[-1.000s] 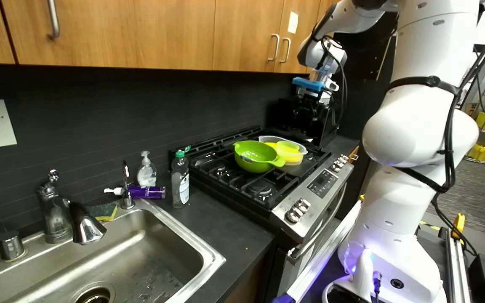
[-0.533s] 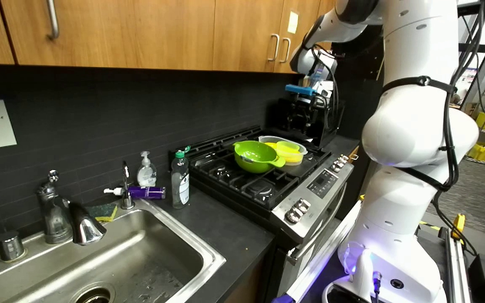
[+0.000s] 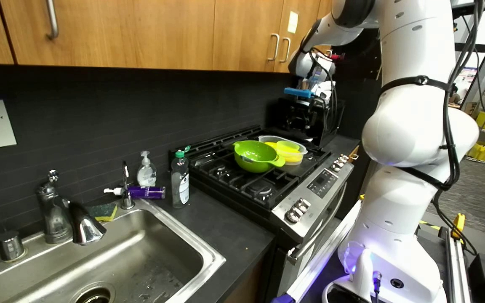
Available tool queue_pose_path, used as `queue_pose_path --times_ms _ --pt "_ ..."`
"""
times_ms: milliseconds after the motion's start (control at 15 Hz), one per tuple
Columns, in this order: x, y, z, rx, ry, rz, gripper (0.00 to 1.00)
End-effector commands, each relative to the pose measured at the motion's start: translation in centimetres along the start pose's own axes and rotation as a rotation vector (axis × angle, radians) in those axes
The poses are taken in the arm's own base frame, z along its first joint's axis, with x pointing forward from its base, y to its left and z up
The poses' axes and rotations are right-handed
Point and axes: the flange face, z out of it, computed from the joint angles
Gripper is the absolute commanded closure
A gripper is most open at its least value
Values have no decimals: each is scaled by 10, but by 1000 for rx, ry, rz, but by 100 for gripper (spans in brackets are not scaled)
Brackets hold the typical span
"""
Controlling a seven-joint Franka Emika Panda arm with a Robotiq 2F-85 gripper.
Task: Move the yellow bowl to the green object
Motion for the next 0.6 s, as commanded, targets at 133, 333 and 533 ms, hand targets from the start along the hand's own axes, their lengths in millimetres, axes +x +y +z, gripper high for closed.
queue_pose_path --times_ms 133,333,533 --pt "10 -20 33 -87 -36 26 0" --pt "15 -25 45 -113 -53 34 0" --pt "20 -30 50 -124 -65 50 0"
